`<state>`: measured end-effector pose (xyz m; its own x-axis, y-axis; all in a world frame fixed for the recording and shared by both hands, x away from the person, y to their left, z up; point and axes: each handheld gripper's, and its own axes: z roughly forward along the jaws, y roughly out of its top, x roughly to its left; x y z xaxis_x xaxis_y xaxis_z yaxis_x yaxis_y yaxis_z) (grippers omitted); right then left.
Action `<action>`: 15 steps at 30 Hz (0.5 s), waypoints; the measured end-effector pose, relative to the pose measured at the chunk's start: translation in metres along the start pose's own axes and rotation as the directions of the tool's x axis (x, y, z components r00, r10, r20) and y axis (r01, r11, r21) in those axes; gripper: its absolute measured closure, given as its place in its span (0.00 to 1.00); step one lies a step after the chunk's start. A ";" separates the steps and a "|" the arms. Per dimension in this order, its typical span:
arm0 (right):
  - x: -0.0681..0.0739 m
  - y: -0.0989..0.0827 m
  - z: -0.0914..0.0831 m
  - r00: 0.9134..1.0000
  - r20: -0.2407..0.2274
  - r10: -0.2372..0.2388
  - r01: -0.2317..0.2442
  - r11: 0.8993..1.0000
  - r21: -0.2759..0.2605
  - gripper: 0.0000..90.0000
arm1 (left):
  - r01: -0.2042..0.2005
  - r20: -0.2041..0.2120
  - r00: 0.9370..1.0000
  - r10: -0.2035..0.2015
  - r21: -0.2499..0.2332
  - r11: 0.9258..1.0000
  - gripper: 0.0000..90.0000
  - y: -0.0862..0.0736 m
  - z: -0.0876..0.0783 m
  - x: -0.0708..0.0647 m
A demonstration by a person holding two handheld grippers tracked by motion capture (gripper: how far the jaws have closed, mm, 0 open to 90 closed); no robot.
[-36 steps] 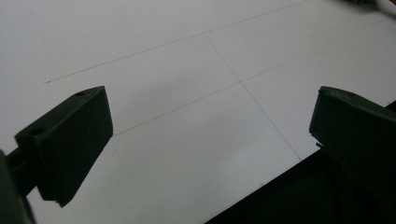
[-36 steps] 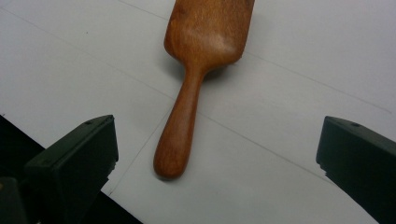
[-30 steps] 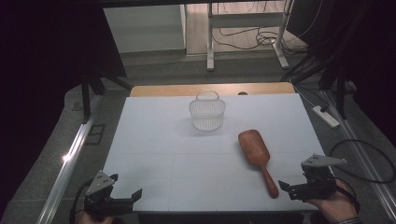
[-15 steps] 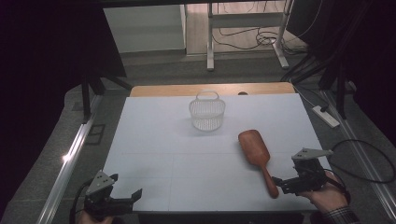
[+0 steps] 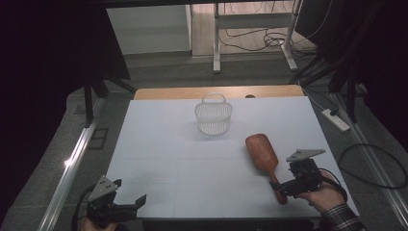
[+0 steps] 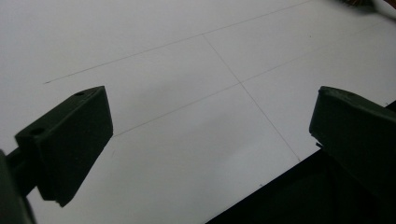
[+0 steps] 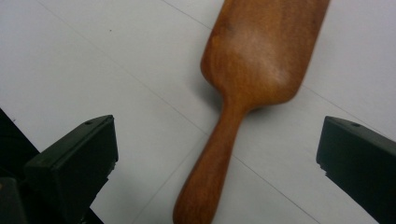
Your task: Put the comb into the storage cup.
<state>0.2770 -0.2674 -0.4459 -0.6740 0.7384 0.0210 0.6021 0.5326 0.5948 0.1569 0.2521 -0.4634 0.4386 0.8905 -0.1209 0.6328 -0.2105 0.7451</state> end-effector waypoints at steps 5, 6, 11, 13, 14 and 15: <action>0.003 0.005 0.007 1.000 -0.009 -0.020 0.020 0.999 0.027 0.00 | 0.000 0.001 1.000 0.000 0.000 1.000 0.01 0.000 0.000 0.000; 0.004 0.008 0.011 1.000 -0.011 -0.025 0.025 0.999 0.040 0.00 | 0.000 0.000 1.000 0.000 0.000 1.000 0.01 0.000 0.000 0.000; 0.008 0.013 0.018 0.999 -0.025 -0.029 0.031 0.997 0.070 0.00 | 0.000 0.000 1.000 0.000 0.000 1.000 0.01 0.000 0.000 0.000; 0.009 0.016 0.022 0.999 -0.031 -0.025 0.028 0.996 0.080 0.00 | 0.001 0.001 1.000 -0.001 0.000 1.000 0.01 0.000 0.000 0.000; 0.009 0.017 0.023 0.999 -0.034 -0.024 0.027 0.996 0.087 0.00 | 0.002 0.001 1.000 -0.002 -0.001 1.000 0.01 0.000 0.000 0.000; 0.010 0.018 0.024 0.999 -0.034 -0.028 0.031 0.995 0.093 0.00 | 0.002 0.001 1.000 -0.002 -0.001 1.000 0.01 0.000 0.000 0.000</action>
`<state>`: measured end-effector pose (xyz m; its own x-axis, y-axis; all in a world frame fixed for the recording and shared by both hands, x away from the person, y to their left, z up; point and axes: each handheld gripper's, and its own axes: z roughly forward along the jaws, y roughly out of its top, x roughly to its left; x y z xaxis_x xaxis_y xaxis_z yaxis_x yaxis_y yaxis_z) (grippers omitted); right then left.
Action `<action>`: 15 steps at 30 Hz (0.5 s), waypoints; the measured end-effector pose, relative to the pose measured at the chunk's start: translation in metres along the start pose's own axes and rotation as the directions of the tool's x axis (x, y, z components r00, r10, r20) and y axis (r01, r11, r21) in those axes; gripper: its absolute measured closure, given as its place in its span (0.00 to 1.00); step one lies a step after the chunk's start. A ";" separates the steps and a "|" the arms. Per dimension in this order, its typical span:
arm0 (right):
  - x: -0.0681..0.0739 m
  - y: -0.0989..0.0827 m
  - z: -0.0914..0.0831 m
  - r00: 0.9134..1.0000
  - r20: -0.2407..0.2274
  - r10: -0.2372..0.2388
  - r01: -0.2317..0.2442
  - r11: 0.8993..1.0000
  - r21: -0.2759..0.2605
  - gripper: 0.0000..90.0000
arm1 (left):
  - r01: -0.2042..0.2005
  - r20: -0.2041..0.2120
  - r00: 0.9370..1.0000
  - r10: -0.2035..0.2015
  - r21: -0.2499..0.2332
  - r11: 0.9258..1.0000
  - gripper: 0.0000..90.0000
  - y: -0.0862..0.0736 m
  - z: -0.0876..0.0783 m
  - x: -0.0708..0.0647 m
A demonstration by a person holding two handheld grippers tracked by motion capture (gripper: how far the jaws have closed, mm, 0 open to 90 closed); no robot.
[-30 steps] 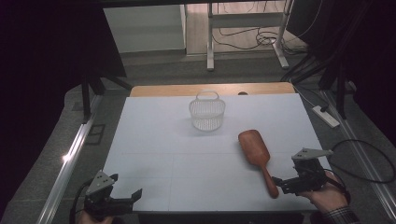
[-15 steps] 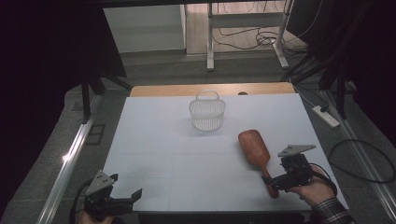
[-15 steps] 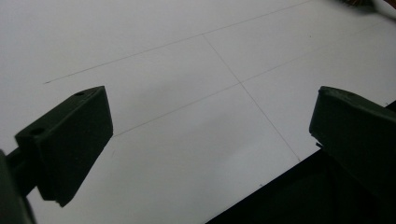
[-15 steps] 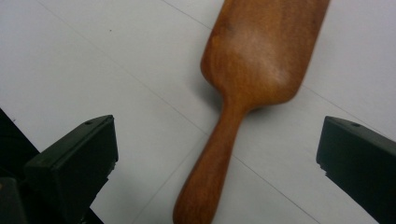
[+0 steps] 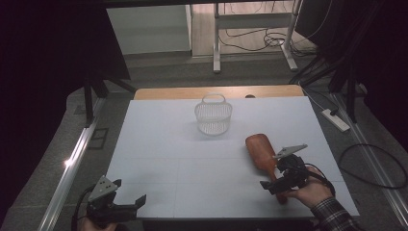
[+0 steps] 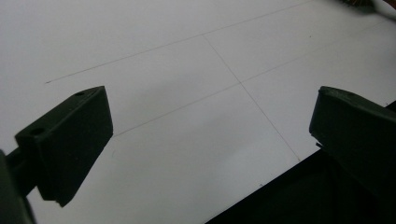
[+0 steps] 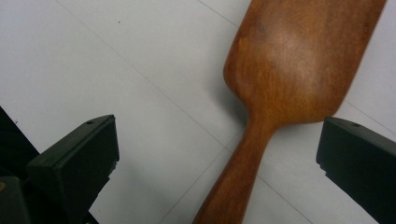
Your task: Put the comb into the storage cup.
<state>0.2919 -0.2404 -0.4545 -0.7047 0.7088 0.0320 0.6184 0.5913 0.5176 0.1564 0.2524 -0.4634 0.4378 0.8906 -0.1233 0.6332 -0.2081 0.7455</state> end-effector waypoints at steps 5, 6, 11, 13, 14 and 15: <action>0.000 0.003 0.005 1.000 0.005 -0.005 0.005 1.000 0.013 0.15 | -0.001 -0.001 1.000 0.001 -0.001 1.000 0.01 0.000 0.000 0.000; -0.001 0.003 0.005 1.000 0.000 -0.013 0.013 1.000 0.006 0.30 | -0.002 -0.001 1.000 0.002 0.000 1.000 0.01 0.000 0.000 0.000; -0.005 0.004 0.003 1.000 -0.019 -0.021 0.022 1.000 0.014 0.69 | -0.003 0.001 1.000 0.003 -0.002 1.000 0.01 0.000 0.000 0.000; -0.007 0.005 0.004 0.999 -0.034 -0.019 0.020 0.999 0.026 0.83 | -0.003 0.001 1.000 0.003 -0.003 1.000 0.01 0.000 0.000 0.000; -0.008 0.005 0.004 0.999 -0.040 -0.025 0.026 0.999 0.030 0.89 | -0.003 0.001 1.000 0.003 -0.002 1.000 0.01 0.000 0.000 0.000; -0.008 0.005 0.004 0.998 -0.047 -0.031 0.033 0.999 0.031 0.95 | -0.004 0.001 1.000 0.004 -0.001 1.000 0.01 0.000 0.000 0.000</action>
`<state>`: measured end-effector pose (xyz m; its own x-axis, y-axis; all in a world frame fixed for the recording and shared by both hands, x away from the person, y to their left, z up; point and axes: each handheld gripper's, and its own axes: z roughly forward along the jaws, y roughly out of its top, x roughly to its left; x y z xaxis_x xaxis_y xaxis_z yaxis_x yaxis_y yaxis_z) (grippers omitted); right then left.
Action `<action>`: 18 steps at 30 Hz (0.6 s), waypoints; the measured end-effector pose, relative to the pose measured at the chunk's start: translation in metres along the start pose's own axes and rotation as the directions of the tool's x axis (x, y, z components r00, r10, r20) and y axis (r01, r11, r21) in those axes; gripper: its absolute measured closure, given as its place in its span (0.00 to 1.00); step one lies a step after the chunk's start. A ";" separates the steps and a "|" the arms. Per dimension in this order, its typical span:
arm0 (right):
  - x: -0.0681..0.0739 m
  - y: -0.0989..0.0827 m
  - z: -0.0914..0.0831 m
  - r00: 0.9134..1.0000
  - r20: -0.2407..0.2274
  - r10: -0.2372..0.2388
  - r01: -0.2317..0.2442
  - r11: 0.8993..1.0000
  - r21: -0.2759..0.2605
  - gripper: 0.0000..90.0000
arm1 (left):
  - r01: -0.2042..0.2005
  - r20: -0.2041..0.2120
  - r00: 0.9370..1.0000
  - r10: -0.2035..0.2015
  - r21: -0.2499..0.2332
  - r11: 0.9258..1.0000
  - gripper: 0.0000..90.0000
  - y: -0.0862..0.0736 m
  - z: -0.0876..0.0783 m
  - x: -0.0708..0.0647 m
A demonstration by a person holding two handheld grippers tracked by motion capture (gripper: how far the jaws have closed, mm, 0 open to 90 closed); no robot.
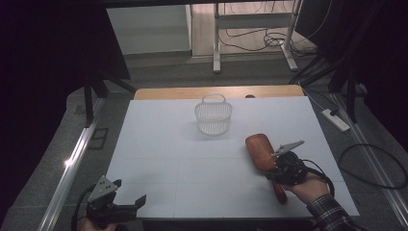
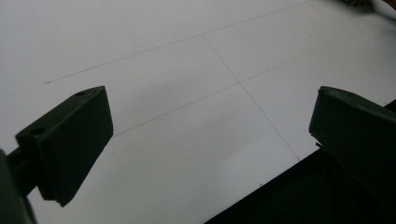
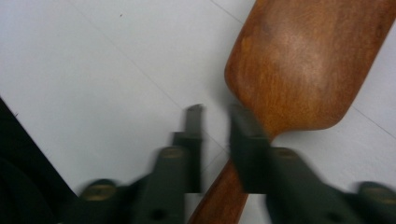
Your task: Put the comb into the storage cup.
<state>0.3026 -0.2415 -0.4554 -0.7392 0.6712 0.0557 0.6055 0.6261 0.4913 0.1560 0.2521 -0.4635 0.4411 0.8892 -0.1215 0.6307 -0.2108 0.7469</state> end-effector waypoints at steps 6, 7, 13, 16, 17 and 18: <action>0.001 0.001 0.001 0.999 0.001 -0.033 0.034 0.999 -0.006 0.99 | -0.002 -0.003 1.000 0.002 0.003 1.000 0.01 0.000 0.000 0.000; 0.000 0.001 0.001 0.999 0.003 -0.037 0.037 0.999 -0.004 0.99 | -0.003 -0.003 1.000 0.003 0.005 1.000 0.01 0.000 0.000 0.000; 0.000 -0.002 0.009 0.999 -0.003 -0.047 0.047 0.999 0.006 0.99 | -0.003 -0.006 1.000 0.003 0.006 1.000 0.01 0.000 0.000 0.000; 0.000 -0.004 0.013 0.999 -0.003 -0.051 0.051 0.999 0.014 0.99 | -0.005 -0.007 1.000 0.005 0.008 1.000 0.01 0.000 0.000 0.000; 0.000 -0.005 0.014 0.999 -0.002 -0.054 0.054 0.998 0.016 0.99 | -0.006 -0.008 1.000 0.006 0.009 1.000 0.01 0.000 0.000 -0.001; 0.000 -0.007 0.017 0.998 -0.003 -0.061 0.062 0.998 0.029 0.99 | -0.006 -0.009 1.000 0.006 0.010 1.000 0.01 0.000 0.001 -0.001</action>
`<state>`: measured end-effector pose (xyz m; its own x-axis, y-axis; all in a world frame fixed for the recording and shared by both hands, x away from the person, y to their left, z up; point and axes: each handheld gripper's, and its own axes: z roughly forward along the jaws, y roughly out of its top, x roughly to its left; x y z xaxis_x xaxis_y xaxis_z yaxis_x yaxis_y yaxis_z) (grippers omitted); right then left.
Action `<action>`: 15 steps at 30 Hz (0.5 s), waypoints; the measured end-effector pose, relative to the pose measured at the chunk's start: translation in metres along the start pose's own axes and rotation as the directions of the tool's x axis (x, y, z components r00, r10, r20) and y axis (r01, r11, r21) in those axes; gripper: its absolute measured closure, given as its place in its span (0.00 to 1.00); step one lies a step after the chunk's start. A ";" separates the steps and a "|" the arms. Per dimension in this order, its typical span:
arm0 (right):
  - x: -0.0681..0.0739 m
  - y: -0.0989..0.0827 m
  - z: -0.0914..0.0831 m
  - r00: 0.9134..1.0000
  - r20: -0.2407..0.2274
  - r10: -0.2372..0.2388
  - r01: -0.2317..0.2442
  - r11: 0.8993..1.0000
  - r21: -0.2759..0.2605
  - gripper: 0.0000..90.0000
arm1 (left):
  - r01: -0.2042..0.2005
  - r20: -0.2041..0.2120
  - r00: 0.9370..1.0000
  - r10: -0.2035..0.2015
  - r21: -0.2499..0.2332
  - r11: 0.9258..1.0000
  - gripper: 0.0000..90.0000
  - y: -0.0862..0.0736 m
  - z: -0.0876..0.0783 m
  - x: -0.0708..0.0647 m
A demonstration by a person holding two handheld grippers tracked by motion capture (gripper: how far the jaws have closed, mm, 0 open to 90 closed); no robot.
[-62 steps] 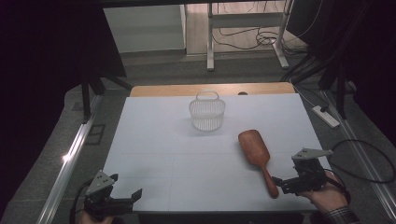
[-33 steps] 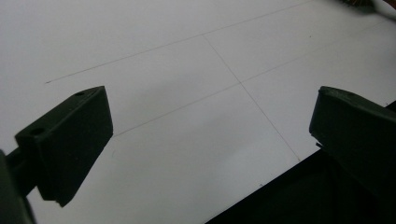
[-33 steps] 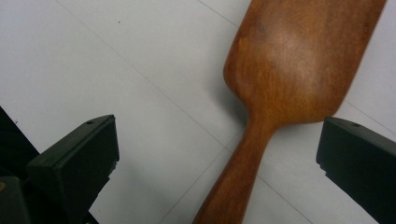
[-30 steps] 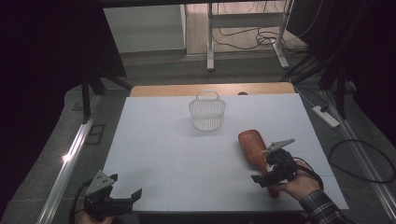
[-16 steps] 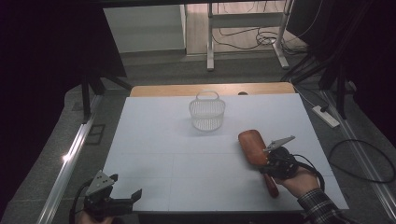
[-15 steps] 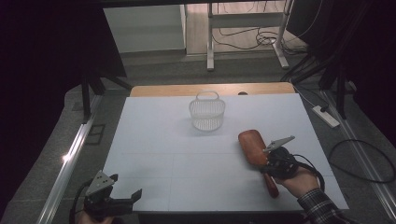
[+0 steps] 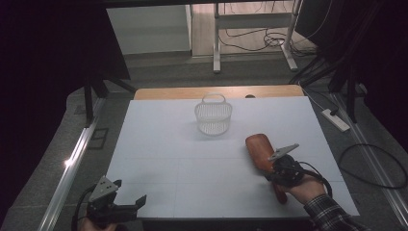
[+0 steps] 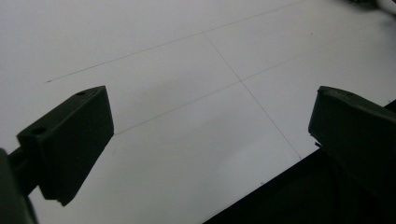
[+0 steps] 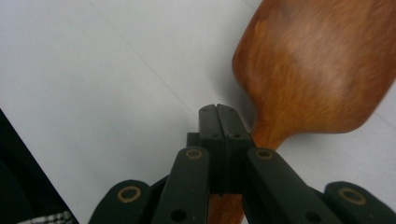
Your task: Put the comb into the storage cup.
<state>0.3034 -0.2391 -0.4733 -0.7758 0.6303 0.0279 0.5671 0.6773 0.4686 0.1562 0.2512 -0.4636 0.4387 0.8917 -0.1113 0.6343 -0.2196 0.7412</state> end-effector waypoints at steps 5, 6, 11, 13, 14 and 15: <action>0.002 -0.003 0.008 1.000 -0.005 -0.021 0.021 0.999 0.030 0.99 | -0.001 -0.002 1.000 0.001 0.002 1.000 0.01 0.000 0.000 0.000; 0.002 -0.004 0.009 1.000 -0.006 -0.023 0.023 0.999 0.037 0.99 | -0.001 -0.002 1.000 0.001 0.003 1.000 0.01 0.000 0.000 0.000; 0.003 -0.006 0.015 1.000 -0.008 -0.024 0.024 0.997 0.073 0.99 | -0.003 -0.002 1.000 0.003 0.004 1.000 0.01 0.000 0.000 0.000; 0.002 -0.007 0.015 1.000 -0.006 -0.021 0.021 0.997 0.076 0.99 | -0.004 -0.003 1.000 0.004 0.005 1.000 0.01 0.000 0.000 0.000; 0.001 -0.007 0.016 1.000 -0.002 -0.024 0.024 0.996 0.082 0.99 | -0.005 -0.002 1.000 0.005 0.005 1.000 0.01 0.000 0.000 0.000; 0.001 -0.008 0.016 1.000 -0.002 -0.021 0.021 0.996 0.082 0.99 | -0.005 -0.002 1.000 0.005 0.005 1.000 0.01 0.000 0.000 -0.001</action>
<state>0.3028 -0.2377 -0.4907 -0.7883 0.6149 0.0197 0.5711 0.7195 0.3952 0.1562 0.2506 -0.4636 0.4408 0.8913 -0.1062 0.6355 -0.2263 0.7382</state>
